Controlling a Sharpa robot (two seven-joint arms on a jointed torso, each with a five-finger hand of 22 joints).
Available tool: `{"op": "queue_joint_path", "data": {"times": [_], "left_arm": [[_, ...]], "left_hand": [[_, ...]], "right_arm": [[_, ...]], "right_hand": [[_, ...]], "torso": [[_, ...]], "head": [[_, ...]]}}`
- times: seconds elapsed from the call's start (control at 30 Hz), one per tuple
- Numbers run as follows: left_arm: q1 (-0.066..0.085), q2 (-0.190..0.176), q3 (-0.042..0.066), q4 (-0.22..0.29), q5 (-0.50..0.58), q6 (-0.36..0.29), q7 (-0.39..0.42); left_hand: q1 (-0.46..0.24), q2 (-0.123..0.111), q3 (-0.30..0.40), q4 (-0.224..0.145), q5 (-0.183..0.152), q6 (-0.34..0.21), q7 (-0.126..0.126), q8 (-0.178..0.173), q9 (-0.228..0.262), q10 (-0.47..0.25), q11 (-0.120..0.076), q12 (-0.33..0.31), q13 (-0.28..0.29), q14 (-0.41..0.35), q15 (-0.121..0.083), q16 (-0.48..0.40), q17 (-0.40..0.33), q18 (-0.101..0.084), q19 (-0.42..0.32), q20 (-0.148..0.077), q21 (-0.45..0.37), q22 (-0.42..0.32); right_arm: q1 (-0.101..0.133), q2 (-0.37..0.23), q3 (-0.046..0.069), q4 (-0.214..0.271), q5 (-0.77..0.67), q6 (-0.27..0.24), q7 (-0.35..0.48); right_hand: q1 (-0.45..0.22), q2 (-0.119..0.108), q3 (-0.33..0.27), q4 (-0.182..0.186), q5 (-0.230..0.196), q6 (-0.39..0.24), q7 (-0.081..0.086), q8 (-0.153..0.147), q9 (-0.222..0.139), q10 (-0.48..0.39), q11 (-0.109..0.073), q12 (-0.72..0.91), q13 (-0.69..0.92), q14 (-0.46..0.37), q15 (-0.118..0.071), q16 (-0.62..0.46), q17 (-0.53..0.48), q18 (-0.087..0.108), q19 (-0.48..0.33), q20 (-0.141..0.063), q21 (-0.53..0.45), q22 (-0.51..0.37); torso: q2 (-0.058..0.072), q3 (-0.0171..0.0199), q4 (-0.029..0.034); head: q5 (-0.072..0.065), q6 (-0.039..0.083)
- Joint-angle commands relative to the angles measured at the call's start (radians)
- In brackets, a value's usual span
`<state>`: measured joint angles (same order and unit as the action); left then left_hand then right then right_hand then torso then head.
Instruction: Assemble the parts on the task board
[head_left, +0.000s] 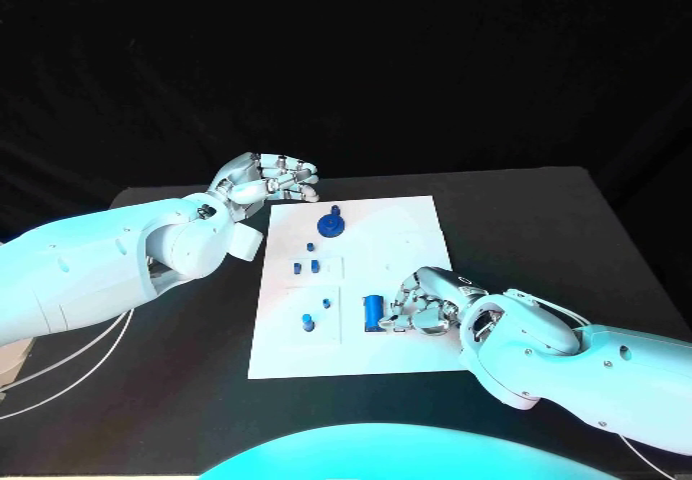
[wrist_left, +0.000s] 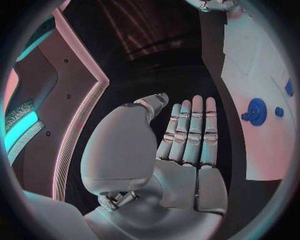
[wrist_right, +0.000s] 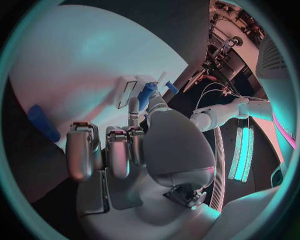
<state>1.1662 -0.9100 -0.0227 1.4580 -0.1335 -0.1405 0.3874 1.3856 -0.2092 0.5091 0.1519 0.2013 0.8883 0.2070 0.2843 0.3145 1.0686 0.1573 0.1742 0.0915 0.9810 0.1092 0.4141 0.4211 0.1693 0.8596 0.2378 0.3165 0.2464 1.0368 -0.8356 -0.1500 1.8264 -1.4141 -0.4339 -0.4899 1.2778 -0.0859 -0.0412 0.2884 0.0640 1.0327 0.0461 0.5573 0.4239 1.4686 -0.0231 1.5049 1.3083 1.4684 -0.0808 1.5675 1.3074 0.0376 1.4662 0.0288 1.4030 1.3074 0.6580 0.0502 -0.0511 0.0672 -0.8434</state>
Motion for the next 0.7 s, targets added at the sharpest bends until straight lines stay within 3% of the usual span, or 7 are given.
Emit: {"op": "queue_joint_path", "data": {"times": [0.03,0.4,0.57,0.7], "left_arm": [[0.0,0.001,0.001,0.003,-0.002,0.01,0.007],[0.0,0.002,0.001,0.002,-0.002,0.011,0.008],[0.0,0.002,0.001,0.002,-0.002,0.01,0.012],[0.0,0.002,0.001,0.003,-0.002,0.009,0.017]], "left_hand": [[0.004,0.002,-0.002,0.001,-0.002,-0.004,0.002,-0.006,0.001,-0.008,-0.002,0.004,0.002,-0.008,0.002,-0.006,0.001,0.013,0.009,0.001,-0.003,-0.001],[0.004,0.003,-0.003,0.001,-0.002,-0.004,0.002,-0.005,0.001,-0.008,-0.002,0.004,0.002,-0.008,0.002,-0.006,0.002,0.013,0.01,0.001,-0.005,-0.002],[0.004,0.003,-0.003,0.001,-0.002,-0.004,0.002,-0.005,0.001,-0.008,-0.002,0.004,0.002,-0.008,0.002,-0.006,0.002,0.013,0.01,0.001,-0.005,-0.002],[0.004,0.002,-0.004,0.002,-0.003,-0.004,0.002,-0.005,0.001,-0.008,-0.002,0.004,0.002,-0.008,0.003,-0.006,0.002,0.012,0.011,0.001,-0.005,-0.003]], "right_arm": [[-0.001,0.002,0.0,0.005,-0.002,0.016,0.022],[-0.001,0.0,0.0,0.004,-0.003,-0.002,0.019],[0.002,-0.031,0.007,0.02,0.028,-0.069,0.041],[0.027,-0.08,0.015,0.043,0.105,-0.115,0.079]], "right_hand": [[0.001,-0.009,0.0,0.002,-0.003,0.006,-0.004,-0.001,-0.002,0.074,-0.004,0.003,0.224,0.102,-0.004,0.003,0.263,-0.009,0.065,-0.004,0.003,0.226],[-0.007,-0.007,0.003,0.004,-0.003,0.007,-0.003,-0.001,-0.003,0.073,-0.004,0.002,0.223,0.102,-0.004,0.003,0.263,-0.009,0.064,-0.004,0.002,0.226],[-0.015,-0.009,0.013,0.003,-0.003,-0.023,0.009,-0.025,-0.015,0.073,0.005,0.002,0.224,0.102,0.002,0.003,0.263,-0.009,0.064,0.0,0.001,0.225],[-0.006,-0.018,0.023,0.001,-0.003,-0.05,0.022,-0.047,-0.023,0.068,0.017,-0.008,0.219,0.102,0.012,0.003,0.263,-0.007,0.059,0.007,-0.015,0.222]], "torso": [[0.0,0.0002,0.0004],[-0.001,-0.0006,-0.0001],[-0.002,-0.0004,-0.0016],[-0.002,-0.001,-0.0026]], "head": [[0.001,-0.001],[0.001,0.001],[-0.005,0.007],[-0.009,0.011]]}}
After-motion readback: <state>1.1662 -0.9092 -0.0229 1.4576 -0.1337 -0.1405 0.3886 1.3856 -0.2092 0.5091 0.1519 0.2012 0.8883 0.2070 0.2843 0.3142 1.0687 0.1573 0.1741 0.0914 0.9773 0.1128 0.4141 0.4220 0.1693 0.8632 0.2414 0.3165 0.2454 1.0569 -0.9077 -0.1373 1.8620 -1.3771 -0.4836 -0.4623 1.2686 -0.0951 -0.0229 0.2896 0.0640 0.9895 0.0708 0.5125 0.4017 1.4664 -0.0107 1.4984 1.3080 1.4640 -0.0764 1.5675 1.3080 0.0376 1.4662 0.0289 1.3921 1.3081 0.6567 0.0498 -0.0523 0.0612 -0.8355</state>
